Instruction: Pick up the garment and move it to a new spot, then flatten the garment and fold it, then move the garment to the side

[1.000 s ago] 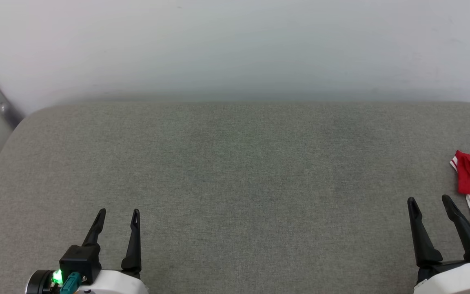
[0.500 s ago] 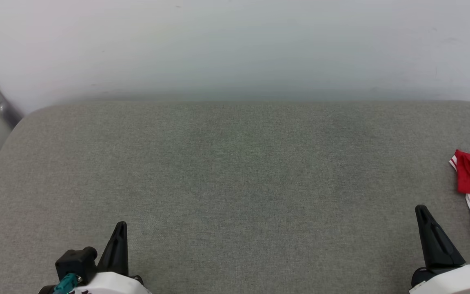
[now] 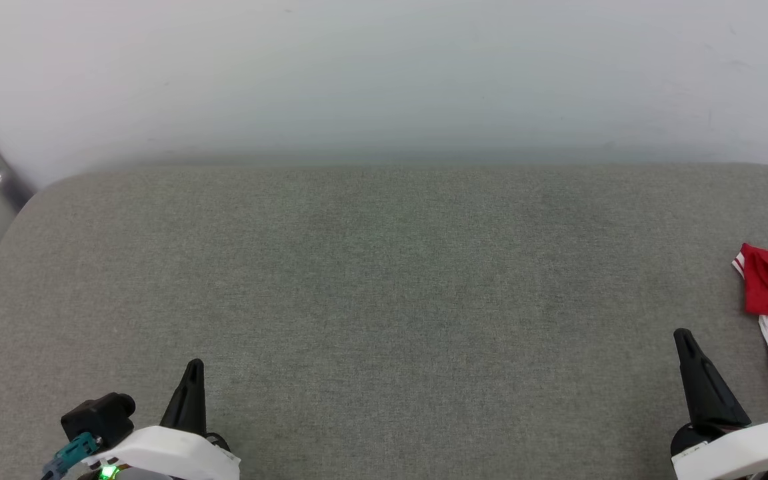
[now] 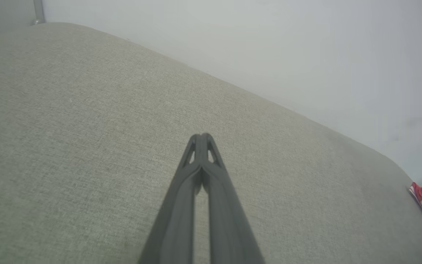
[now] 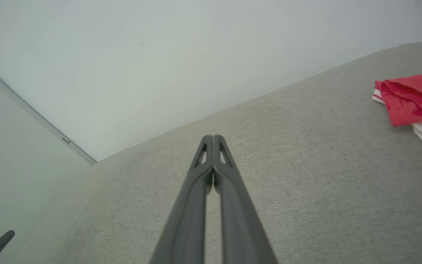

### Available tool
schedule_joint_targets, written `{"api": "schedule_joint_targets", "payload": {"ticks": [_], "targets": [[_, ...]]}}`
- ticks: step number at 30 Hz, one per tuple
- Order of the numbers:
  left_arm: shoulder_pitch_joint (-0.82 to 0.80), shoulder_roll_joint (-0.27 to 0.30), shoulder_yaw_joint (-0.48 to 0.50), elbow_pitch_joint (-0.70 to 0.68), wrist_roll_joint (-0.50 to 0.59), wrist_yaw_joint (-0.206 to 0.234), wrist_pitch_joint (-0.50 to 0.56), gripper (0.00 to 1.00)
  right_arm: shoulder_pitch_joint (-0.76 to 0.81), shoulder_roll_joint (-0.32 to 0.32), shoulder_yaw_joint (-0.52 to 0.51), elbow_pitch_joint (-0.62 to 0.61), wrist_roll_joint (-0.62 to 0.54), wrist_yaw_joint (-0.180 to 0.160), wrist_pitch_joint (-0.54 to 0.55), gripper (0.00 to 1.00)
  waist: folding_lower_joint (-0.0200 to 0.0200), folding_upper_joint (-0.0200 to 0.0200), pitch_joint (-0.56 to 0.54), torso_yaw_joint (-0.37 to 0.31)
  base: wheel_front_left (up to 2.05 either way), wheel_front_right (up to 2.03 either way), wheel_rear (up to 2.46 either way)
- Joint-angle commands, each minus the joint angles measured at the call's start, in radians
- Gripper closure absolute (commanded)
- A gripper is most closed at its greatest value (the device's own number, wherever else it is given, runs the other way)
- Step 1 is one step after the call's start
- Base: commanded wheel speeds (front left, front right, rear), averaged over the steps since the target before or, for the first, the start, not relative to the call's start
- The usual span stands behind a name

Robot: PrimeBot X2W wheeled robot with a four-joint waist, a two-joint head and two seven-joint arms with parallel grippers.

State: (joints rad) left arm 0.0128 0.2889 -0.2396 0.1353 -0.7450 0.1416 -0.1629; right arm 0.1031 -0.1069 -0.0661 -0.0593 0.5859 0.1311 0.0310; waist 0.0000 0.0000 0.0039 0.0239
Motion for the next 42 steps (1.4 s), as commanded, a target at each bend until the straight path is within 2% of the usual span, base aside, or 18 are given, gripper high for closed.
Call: {"api": "schedule_joint_targets", "payload": {"ticks": [1, 23, 42], "targets": [[-0.029, -0.003, 0.021, -0.005, -0.040, -0.012, 0.008, 1.00, -0.032, 0.000, -0.001, 0.000, 0.047, 0.000, 0.002, 1.00, 0.0000, 0.0000, 0.000, 0.000, 0.00, 0.00, 0.00], [-0.059, -0.066, 0.112, 0.029, -0.301, -0.093, 0.081, 1.00, -0.088, 0.008, -0.004, 0.092, 0.355, 0.000, 0.017, 1.00, 0.0000, 0.0000, 0.000, -0.005, 0.00, 0.00, 0.00], [-0.079, -0.111, 0.176, 0.051, -0.473, -0.146, 0.133, 1.00, -0.126, 0.017, -0.009, 0.153, 0.557, 0.000, 0.030, 1.00, 0.0000, 0.0000, 0.000, -0.010, 0.00, 0.00, 0.00]]}}
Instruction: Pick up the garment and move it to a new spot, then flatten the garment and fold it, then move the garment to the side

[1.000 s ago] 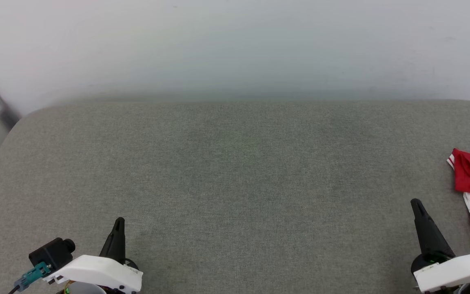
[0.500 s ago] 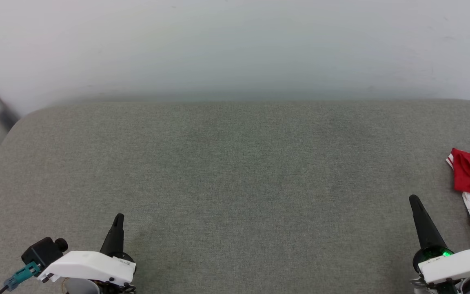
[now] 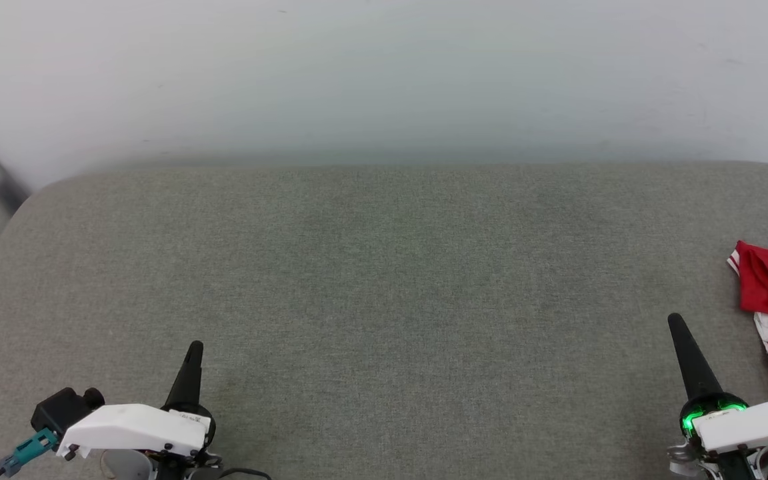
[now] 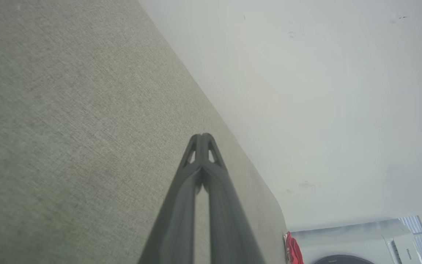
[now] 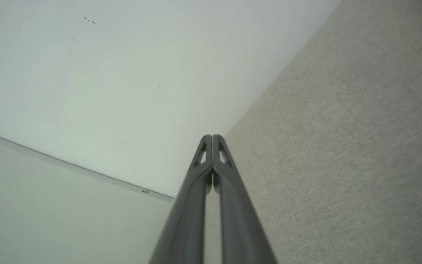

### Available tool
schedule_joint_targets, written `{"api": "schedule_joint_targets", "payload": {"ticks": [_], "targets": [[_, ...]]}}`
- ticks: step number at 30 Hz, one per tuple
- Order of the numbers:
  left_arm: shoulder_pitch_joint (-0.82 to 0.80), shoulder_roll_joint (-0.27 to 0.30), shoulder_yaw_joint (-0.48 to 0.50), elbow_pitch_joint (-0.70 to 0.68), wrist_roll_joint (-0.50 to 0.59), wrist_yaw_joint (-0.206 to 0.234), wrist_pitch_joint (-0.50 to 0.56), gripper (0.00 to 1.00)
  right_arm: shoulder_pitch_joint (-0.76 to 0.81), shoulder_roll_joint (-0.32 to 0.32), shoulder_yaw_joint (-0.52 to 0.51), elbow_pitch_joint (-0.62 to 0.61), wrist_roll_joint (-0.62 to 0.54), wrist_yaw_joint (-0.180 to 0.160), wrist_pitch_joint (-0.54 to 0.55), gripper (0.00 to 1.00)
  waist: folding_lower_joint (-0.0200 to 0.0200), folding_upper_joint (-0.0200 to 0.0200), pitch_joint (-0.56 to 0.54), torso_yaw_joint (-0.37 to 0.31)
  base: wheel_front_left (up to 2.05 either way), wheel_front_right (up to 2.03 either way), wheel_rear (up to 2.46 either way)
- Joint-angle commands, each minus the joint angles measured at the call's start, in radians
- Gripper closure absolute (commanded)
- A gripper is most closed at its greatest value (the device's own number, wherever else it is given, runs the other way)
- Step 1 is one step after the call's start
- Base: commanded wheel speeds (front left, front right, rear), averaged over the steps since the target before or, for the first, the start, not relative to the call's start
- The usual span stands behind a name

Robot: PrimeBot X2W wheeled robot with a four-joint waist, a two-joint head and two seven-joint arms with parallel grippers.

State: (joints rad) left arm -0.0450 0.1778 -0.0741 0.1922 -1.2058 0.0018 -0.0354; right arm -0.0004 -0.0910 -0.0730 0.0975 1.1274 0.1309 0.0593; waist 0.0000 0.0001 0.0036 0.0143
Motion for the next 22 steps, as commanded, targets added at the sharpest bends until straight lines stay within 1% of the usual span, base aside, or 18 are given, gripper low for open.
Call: {"api": "schedule_joint_targets", "payload": {"ticks": [1, 22], "targets": [[-0.022, -0.003, 0.014, -0.005, -0.021, -0.009, 0.007, 1.00, -0.025, 0.002, -0.003, -0.001, 0.026, 0.000, 0.003, 1.00, 0.0000, -0.0001, 0.000, 0.000, 0.00, 0.00, 0.00], [-0.041, -0.048, 0.077, 0.018, -0.185, -0.061, 0.059, 1.00, -0.062, 0.012, -0.010, 0.060, 0.220, 0.000, 0.018, 1.00, 0.0000, -0.0001, 0.000, -0.005, 0.00, 0.00, 0.00]]}}
